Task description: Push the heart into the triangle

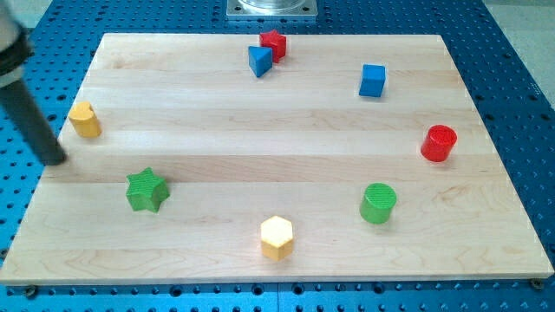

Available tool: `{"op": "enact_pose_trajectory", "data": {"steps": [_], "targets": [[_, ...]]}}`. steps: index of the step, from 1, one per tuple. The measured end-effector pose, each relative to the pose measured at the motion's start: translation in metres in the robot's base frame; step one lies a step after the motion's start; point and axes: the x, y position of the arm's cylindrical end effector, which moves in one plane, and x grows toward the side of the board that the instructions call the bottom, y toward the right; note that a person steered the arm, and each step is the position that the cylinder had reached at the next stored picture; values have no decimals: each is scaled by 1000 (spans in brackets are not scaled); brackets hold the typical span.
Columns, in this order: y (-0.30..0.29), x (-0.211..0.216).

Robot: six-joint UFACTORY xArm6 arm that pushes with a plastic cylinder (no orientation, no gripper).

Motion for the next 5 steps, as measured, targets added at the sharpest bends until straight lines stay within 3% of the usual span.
{"op": "enact_pose_trajectory", "data": {"steps": [1, 2, 3, 4, 5], "targets": [[23, -28], [102, -74], [81, -80], [28, -39], [11, -74]]}}
